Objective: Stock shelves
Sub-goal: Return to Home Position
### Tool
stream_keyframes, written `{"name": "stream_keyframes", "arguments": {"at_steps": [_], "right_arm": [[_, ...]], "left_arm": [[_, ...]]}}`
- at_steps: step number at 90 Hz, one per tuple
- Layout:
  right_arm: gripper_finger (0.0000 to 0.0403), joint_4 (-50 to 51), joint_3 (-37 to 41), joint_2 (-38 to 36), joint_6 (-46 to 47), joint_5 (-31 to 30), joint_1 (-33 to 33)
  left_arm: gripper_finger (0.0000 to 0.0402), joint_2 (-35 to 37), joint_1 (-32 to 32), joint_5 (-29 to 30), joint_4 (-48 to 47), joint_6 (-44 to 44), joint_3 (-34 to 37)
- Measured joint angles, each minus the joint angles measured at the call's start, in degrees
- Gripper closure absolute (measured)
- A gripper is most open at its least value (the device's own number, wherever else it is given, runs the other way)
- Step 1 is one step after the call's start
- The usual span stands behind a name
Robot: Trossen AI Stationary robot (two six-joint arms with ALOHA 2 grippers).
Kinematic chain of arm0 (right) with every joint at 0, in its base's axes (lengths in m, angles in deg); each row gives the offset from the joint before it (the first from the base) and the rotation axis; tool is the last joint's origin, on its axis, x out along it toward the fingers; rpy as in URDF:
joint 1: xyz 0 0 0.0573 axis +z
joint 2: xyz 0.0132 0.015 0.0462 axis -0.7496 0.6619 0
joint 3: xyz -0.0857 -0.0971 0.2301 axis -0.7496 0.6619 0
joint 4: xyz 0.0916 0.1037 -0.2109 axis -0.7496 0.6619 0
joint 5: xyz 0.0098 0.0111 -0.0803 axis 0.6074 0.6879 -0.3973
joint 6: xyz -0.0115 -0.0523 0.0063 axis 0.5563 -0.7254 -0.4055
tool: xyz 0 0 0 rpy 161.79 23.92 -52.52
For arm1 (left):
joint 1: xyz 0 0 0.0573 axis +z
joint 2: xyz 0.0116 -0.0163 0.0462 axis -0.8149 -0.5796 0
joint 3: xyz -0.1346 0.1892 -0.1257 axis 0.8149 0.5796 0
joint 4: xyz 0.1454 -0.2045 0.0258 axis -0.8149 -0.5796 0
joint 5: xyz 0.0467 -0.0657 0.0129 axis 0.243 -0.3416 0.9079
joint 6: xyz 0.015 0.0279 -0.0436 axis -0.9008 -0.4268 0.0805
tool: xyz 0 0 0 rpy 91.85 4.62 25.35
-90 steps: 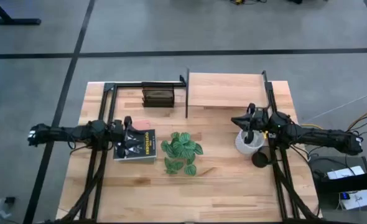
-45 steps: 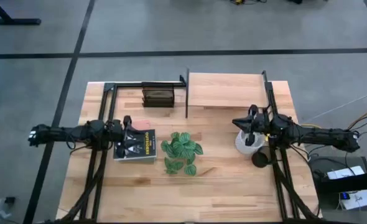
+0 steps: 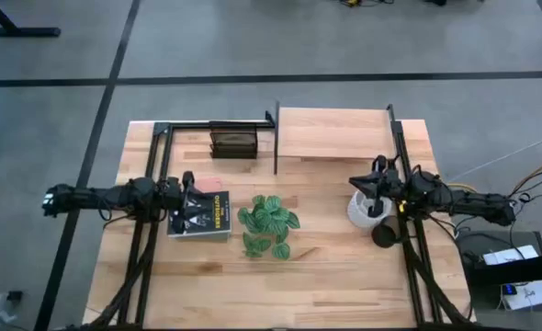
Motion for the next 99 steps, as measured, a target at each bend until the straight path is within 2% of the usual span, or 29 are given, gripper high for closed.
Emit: {"name": "stream_keyframes", "arguments": {"at_steps": [17,30,35,45,57,63,75,99], "right_arm": [[0.0389,-0.04,0.00,-0.09,-1.55,-0.28,2.88],[0.0389,0.14,0.02,0.07,-1.55,-5.26,4.62],[0.0389,1.42,0.02,0.25,-1.80,-4.45,4.97],[0.0389,3.29,0.04,0.95,-2.64,1.06,6.00],[0.0389,0.55,0.04,1.33,-3.78,1.31,7.51],[0.0389,-0.07,0.04,1.31,-4.06,-0.55,8.00],[0.0389,1.55,0.04,1.23,-1.83,-8.01,7.92],[0.0389,2.96,0.04,0.25,-2.53,-8.82,7.96]], "left_arm": [[0.0225,1.28,0.00,0.17,-0.04,-0.02,0.00],[0.0219,1.27,0.00,0.17,-0.48,-0.02,0.00],[0.0217,1.13,0.00,0.17,-0.50,-0.02,0.00],[0.0214,1.22,0.00,0.16,-0.52,-0.02,0.00],[0.0215,1.22,0.00,0.17,-0.55,-0.02,0.00],[0.0218,1.24,0.00,0.16,-0.55,-0.02,0.00],[0.0224,1.15,0.00,0.15,-0.57,-0.02,0.00],[0.0235,1.15,0.00,0.15,-0.59,-0.21,0.00]]}}
